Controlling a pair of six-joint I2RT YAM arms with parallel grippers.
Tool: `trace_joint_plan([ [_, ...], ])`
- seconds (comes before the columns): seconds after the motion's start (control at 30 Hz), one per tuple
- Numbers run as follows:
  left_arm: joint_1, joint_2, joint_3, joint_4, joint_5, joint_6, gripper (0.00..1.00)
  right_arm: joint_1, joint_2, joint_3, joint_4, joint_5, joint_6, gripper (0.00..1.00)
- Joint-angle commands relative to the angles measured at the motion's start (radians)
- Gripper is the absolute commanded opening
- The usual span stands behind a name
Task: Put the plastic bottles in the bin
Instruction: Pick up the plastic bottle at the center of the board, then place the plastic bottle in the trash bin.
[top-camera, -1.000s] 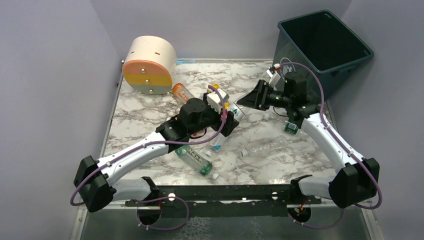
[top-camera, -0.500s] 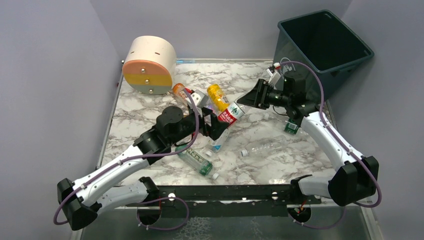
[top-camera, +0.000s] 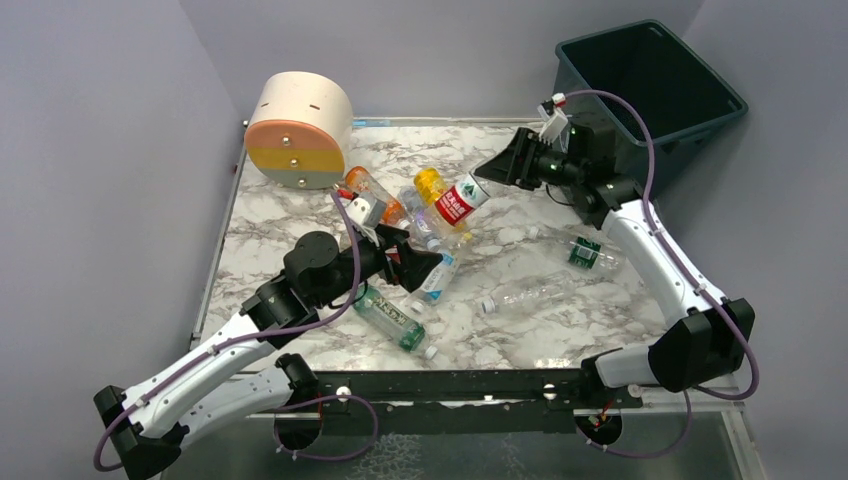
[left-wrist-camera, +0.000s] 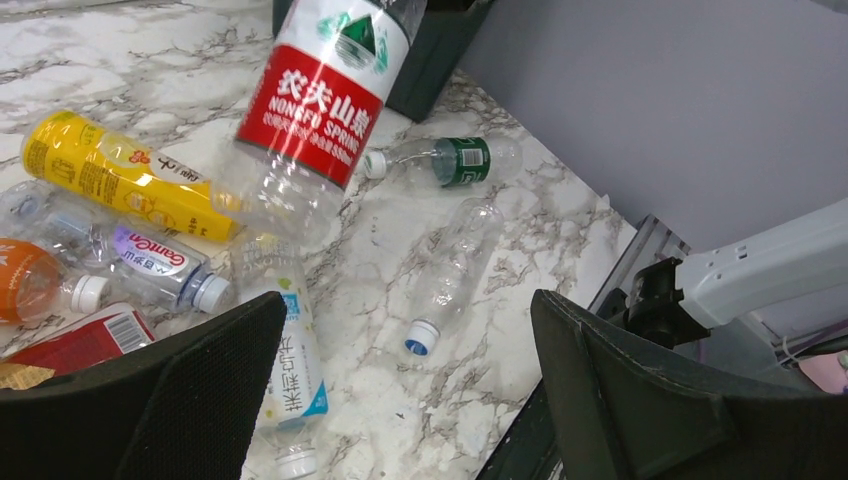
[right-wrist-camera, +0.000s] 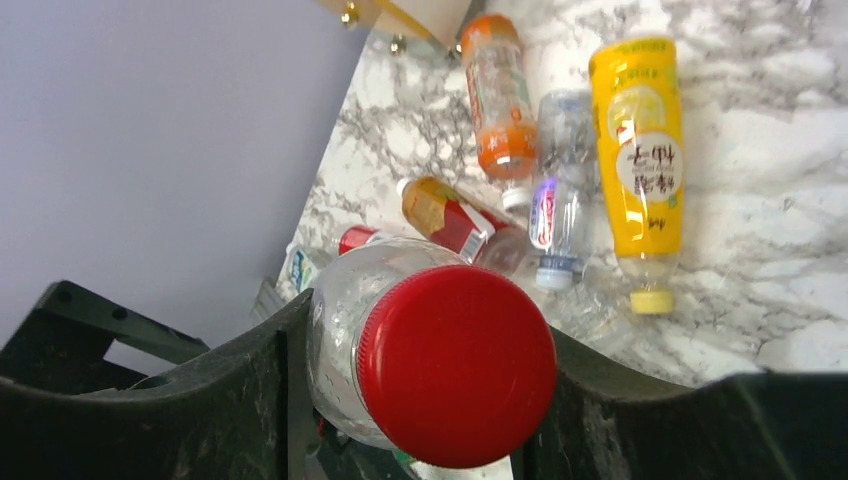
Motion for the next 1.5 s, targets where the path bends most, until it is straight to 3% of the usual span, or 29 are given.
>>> trace_joint_plan([
  [0.0, 0.005, 0.001, -0.003, -0.01, -0.033, -0.009, 0.99, 0.003, 0.028, 0.132, -0.058, 0.087, -0.053, 0.56],
  [0.33, 0.004, 0.033, -0.014, 0.019, -0.028, -0.005, 0.99, -0.067, 0.103, 0.409, -0.131, 0.185, -0.109, 0.56],
  [0.7, 0.004, 0.059, -0.014, 0.027, -0.014, -0.001, 0.99, -0.292, 0.154, 0.598, -0.073, 0.283, -0.09, 0.56],
  [1.47, 0.003, 0.13, -0.021, 0.086, 0.032, -0.013, 0.99, -0.526, 0.174, 0.58, 0.108, 0.512, 0.005, 0.55],
])
